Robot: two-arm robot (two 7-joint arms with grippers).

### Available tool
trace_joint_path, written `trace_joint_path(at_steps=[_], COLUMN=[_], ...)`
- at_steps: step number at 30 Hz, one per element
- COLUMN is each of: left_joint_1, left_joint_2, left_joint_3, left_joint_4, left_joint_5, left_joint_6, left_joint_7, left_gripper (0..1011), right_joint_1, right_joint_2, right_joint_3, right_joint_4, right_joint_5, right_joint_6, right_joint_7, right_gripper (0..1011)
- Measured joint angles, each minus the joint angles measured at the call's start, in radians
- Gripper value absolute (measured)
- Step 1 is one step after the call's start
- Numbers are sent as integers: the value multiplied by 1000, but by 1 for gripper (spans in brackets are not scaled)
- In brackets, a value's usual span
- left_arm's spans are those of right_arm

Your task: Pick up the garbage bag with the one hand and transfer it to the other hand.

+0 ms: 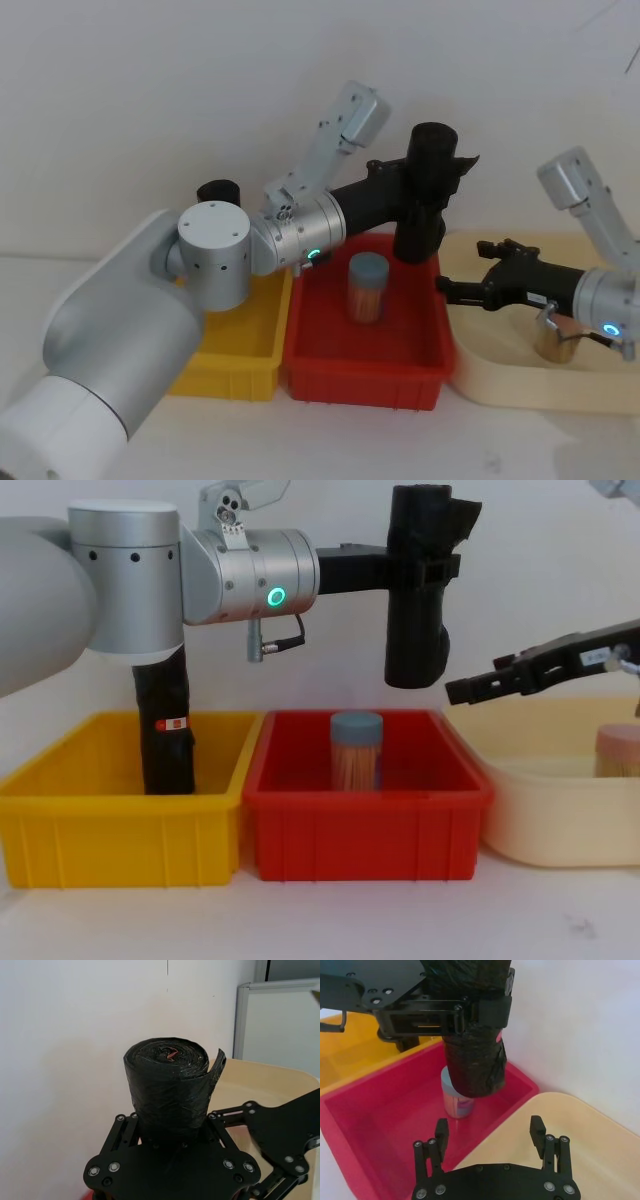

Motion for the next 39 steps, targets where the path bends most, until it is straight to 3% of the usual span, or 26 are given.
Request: trace_joint_path(at_steps=[12, 39], left_joint_1=[-1, -2], left_joint_2=[-1, -1], left_joint_3=[1, 1], left_joint_4=[2, 3], left_joint_5=[0, 0], left_joint_6=[-1, 0], left_joint_7=[-1, -1], left_gripper=[393, 392], right_joint_1=[70, 166], right_joint_2=[-42, -101], right_joint_3=[-17, -61], right_joint_4=[121, 234], right_joint_5=[21, 60], right_joint_6=[-51, -120], right_joint_7=[26, 99], right_gripper=[999, 999])
